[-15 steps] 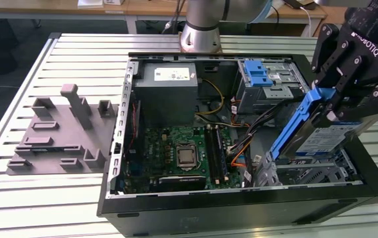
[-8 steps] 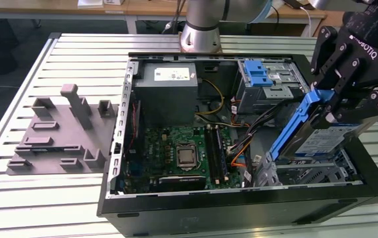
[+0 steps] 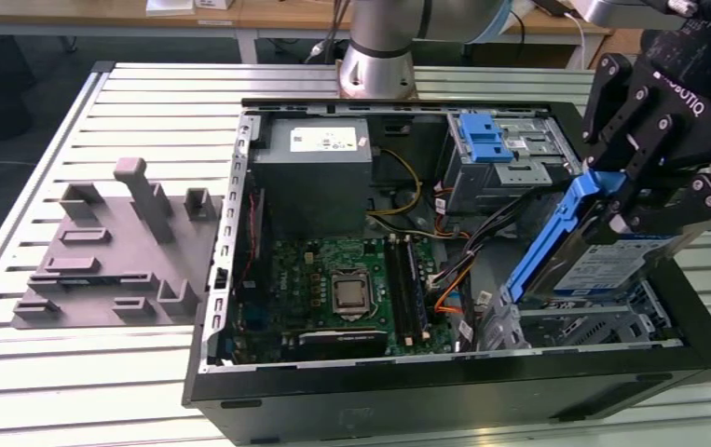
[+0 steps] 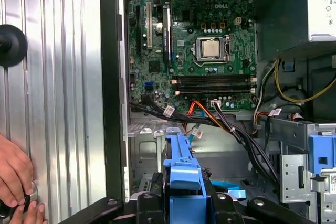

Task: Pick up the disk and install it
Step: 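Insert the disk into the insertion slot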

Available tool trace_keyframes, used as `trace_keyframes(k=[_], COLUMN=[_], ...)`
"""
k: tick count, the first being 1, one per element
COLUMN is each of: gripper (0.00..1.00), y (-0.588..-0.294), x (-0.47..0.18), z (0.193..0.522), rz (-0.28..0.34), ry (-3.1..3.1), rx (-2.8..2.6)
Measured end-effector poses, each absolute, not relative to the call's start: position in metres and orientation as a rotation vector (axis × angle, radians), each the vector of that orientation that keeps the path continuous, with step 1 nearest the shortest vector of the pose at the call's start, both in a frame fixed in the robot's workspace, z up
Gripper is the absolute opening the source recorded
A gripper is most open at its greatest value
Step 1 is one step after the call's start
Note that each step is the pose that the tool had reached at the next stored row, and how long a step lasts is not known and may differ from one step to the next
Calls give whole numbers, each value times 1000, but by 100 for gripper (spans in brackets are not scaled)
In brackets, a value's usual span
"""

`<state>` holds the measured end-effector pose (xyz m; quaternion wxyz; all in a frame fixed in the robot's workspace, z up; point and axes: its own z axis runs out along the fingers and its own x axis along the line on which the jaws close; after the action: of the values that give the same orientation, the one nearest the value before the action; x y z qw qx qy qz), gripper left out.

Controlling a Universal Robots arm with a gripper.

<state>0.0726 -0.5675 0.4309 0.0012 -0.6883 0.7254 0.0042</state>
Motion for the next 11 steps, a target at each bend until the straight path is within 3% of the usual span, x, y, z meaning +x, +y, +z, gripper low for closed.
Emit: trace_keyframes(k=[11], gripper=[36], y=[-568], x=[73], z=[428], rz=[14], ry=[2277], rx=[-2160])
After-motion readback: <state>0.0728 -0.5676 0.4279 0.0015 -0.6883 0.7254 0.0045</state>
